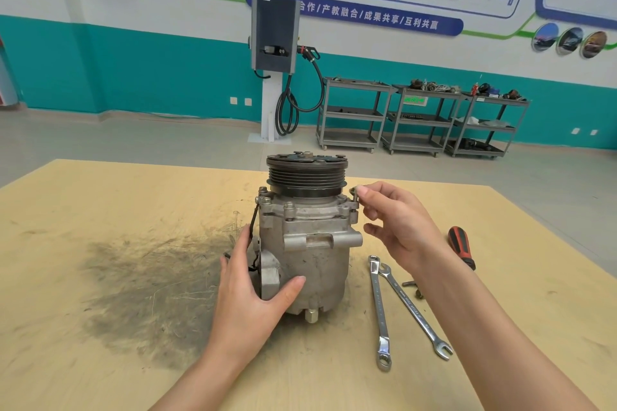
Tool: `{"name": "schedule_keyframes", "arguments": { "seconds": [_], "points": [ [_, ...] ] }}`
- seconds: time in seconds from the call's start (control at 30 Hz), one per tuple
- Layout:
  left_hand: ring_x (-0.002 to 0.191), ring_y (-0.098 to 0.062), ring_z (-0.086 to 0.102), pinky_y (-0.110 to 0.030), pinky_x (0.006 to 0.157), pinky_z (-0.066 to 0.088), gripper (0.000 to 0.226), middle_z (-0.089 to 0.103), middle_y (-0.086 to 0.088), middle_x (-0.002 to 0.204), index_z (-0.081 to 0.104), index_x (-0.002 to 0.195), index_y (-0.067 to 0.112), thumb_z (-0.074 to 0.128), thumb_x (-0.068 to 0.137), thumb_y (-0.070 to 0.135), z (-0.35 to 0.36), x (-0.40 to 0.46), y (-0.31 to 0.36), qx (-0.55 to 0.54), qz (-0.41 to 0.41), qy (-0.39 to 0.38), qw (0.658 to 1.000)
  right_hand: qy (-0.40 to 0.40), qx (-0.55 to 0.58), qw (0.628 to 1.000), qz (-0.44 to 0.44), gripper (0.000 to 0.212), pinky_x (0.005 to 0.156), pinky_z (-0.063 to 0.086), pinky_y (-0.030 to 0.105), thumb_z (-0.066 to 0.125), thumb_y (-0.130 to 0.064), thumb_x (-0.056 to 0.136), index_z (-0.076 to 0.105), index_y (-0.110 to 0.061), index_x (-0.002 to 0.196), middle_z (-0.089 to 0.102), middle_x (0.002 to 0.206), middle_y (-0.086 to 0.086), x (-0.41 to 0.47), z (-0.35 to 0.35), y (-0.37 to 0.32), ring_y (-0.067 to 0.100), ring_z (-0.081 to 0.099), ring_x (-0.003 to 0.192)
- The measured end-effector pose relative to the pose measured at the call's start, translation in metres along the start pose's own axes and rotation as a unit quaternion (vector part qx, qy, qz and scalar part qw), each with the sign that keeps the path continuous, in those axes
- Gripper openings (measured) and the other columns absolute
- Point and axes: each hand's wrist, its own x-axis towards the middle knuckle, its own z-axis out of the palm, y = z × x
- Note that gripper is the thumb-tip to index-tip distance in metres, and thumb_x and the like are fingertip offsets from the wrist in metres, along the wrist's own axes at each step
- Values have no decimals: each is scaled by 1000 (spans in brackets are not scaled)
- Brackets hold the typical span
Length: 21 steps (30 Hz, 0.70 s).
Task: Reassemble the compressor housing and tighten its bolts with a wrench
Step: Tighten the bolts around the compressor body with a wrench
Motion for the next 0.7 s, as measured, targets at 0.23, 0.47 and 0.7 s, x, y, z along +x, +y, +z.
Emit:
{"name": "schedule_keyframes", "arguments": {
  "seconds": [0.23,0.47,0.7],
  "points": [
    [151,-20,16,-54,119,24,116,29,15,158,16,154,38,76,61,70,0,1,0,1,1,-2,1000,-4,-108,994,-8,15,72,43,32,68,-27,89,61,-17,79,55,63,-13,5,-1,-7,9,48,70],
    [151,-21,15,-54,119,23,113,29,16,158,16,154,38,72,59,65,0,0,1,-12,2,-8,1000,-9,-115,993,-38,10,68,41,26,68,-26,88,72,-20,81,69,72,-18,5,-5,-6,-3,58,72],
    [151,-21,16,-54,119,24,113,30,16,157,17,154,37,74,60,65,0,0,2,-14,6,-12,1000,8,-135,990,-48,19,64,41,25,74,-27,83,59,-17,77,65,74,-6,5,5,-6,6,56,70]
  ]
}}
